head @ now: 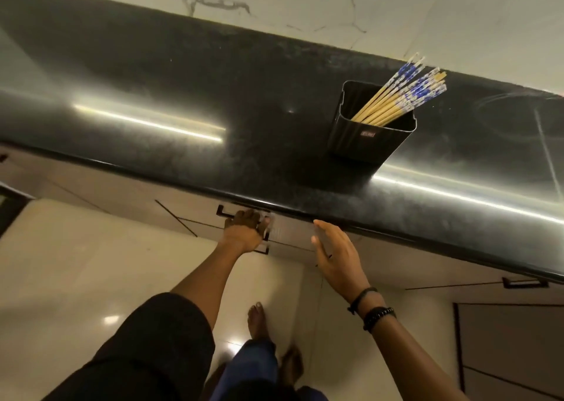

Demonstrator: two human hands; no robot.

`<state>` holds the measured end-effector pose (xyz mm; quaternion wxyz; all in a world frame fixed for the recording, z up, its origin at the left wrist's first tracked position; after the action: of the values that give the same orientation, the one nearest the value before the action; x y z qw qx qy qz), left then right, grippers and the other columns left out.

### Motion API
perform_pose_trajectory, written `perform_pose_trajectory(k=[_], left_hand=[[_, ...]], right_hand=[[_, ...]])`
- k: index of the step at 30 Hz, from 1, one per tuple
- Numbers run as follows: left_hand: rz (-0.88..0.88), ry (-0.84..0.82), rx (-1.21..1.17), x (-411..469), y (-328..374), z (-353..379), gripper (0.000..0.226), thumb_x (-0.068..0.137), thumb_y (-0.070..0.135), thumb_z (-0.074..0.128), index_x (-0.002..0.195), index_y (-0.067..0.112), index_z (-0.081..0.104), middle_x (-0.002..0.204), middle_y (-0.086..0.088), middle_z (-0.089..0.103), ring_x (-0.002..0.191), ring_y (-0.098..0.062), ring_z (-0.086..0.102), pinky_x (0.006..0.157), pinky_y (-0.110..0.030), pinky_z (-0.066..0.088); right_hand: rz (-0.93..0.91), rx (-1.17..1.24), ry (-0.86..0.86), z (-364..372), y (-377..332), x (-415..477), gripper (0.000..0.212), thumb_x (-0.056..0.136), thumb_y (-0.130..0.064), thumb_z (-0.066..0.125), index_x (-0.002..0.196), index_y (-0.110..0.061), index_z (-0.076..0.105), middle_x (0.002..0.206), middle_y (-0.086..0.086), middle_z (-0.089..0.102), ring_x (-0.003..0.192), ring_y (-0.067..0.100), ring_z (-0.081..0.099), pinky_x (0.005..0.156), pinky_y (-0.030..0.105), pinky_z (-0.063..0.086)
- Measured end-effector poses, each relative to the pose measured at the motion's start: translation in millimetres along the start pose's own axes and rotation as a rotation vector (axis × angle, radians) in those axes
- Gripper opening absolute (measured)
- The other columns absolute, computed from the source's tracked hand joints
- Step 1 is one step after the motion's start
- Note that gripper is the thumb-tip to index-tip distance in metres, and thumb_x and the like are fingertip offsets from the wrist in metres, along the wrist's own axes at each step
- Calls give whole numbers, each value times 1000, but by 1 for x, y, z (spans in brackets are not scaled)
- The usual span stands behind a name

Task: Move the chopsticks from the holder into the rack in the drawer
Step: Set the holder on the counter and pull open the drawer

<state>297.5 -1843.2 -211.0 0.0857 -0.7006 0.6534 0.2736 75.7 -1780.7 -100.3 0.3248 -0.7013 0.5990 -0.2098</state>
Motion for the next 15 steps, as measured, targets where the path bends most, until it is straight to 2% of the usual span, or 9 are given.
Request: perform_pose_trajectory(k=[3, 6, 10, 13, 15], left_hand=[[-19, 22, -36, -19, -3, 8, 63, 97, 59, 11, 137, 23, 45, 145, -5, 45, 134, -27, 36, 109, -51, 29], [-65, 79, -173, -53, -12, 15, 72, 94, 64, 7, 127, 22, 55, 135, -9, 56, 128, -29, 44, 107, -51, 31], [-87, 74, -155, -111, -22, 30, 66, 96, 60, 10, 119, 21, 59, 125, -9, 62, 118, -30, 54, 102, -48, 39], [-59, 71, -155, -149, -25, 37, 64, 97, 57, 13, 111, 18, 61, 114, -7, 68, 105, -27, 62, 97, -47, 46], [-15, 15, -221, -165, -29, 34, 64, 96, 61, 23, 104, 16, 67, 104, -3, 72, 95, -20, 66, 89, -43, 51]], right_hand=[[1, -23, -39, 5, 10, -7, 41, 101, -21, 47, 141, -12, 45, 142, 7, 50, 133, 19, 44, 111, 31, 37], [19, -2, -30, 13, 14, -10, 41, 102, -26, 44, 141, -13, 45, 145, 5, 46, 137, 18, 37, 112, 25, 27], [47, -82, -122, 35, 18, -17, 41, 104, -31, 35, 141, -15, 46, 146, 5, 47, 139, 22, 36, 119, 40, 25], [78, -194, -158, 51, 24, -28, 43, 105, -33, 29, 140, -17, 47, 144, 4, 50, 137, 22, 40, 117, 43, 27], [105, -205, -148, 56, 27, -35, 41, 104, -35, 29, 137, -18, 48, 142, 3, 52, 134, 22, 42, 115, 46, 30]])
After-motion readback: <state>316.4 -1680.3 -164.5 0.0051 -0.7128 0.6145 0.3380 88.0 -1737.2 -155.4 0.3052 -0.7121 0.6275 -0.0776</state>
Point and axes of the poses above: each hand's wrist, its own x-axis towards the middle knuckle, its own z-axis out of the palm, y = z × x, the point moved 3 cm from there along x, towards the middle knuckle
